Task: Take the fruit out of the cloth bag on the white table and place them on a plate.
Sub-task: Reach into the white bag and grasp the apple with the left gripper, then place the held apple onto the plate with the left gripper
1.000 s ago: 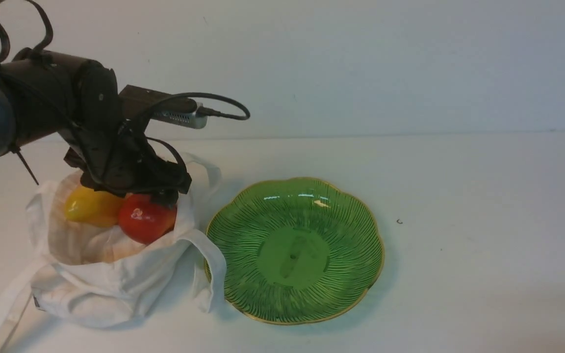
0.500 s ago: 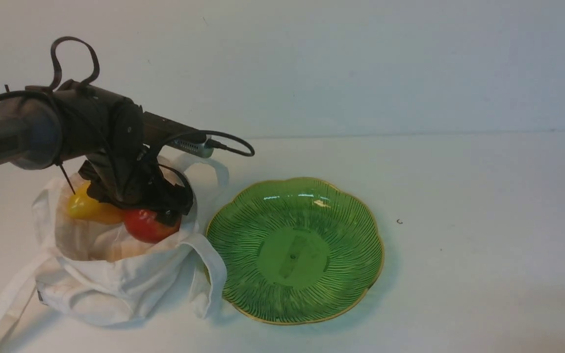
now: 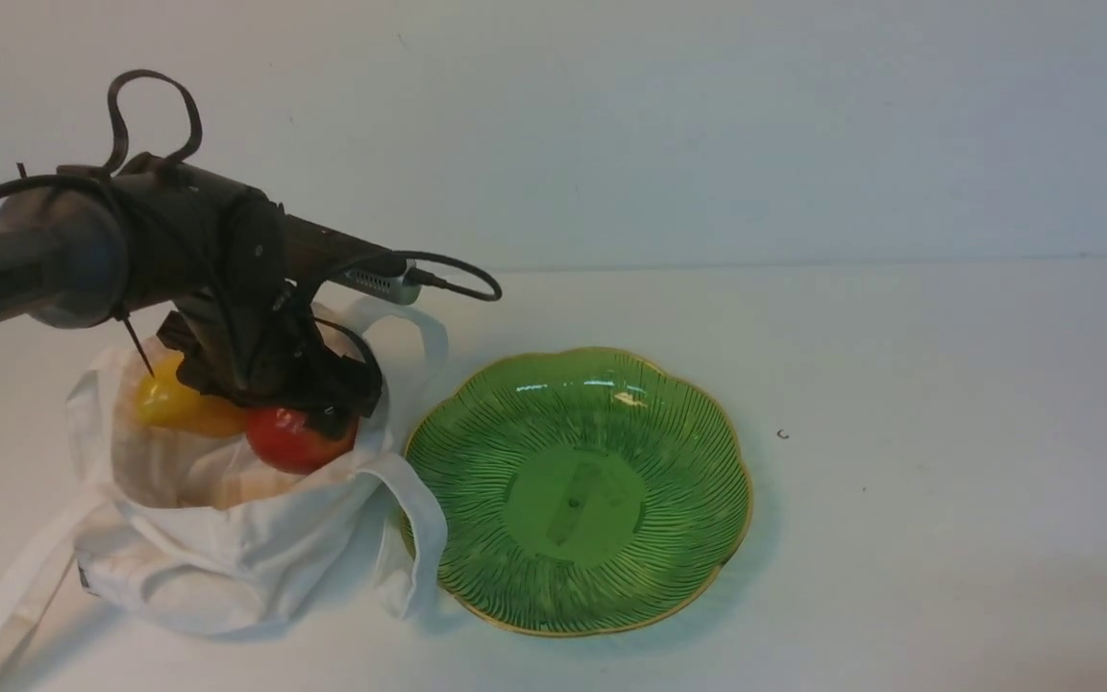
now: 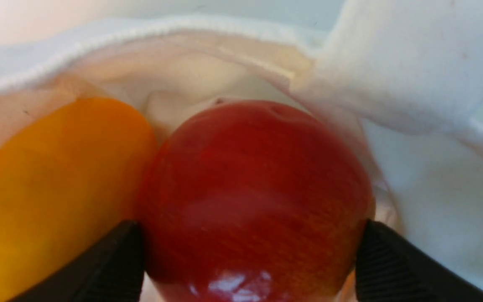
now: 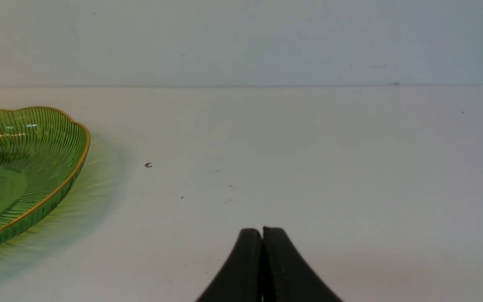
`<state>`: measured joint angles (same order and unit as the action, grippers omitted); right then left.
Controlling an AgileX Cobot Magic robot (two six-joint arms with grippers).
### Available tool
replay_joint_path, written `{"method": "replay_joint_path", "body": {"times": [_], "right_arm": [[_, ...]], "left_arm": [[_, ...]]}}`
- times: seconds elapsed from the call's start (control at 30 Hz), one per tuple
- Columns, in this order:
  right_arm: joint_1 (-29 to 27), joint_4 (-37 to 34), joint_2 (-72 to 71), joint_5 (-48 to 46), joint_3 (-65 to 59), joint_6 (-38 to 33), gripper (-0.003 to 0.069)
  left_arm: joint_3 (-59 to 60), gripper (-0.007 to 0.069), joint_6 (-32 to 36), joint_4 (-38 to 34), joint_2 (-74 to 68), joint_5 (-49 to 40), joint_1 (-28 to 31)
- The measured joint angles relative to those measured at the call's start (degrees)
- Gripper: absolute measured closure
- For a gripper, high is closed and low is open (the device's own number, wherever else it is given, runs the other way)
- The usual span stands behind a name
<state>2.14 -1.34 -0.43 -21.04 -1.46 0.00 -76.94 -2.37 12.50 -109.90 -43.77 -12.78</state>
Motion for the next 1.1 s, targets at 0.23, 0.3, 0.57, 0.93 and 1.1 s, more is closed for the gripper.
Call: {"method": "replay_joint_path", "body": {"times": [0.23,0.3,0.57,0.93,1.1], "right_arm": [[0.0,0.0,0.0,0.0,0.0,0.0,0.0673],[0.0,0.0,0.0,0.0,0.0,0.0,0.0673],[0.0,0.0,0.0,0.0,0.0,0.0,0.0673],[0.0,0.0,0.0,0.0,0.0,0.0,0.0673],[0.0,0.0,0.0,0.0,0.0,0.0,0.0673]], "left_arm": [[-7.3,0.0034,-0.1,1.8,6.1,-14.8,0.0],[-8.8,0.0034,-0.2,1.9,8.1,-18.0,0.0],[-9.4,0.0034,-0.2,-11.3,13.4,-21.7,-4.9],[-9.4,0.0035,1.8,-20.2,4.1,-3.8,-21.5],[-9.4,0.0035,1.4,-18.7,-2.5,2.2,-23.3]]}}
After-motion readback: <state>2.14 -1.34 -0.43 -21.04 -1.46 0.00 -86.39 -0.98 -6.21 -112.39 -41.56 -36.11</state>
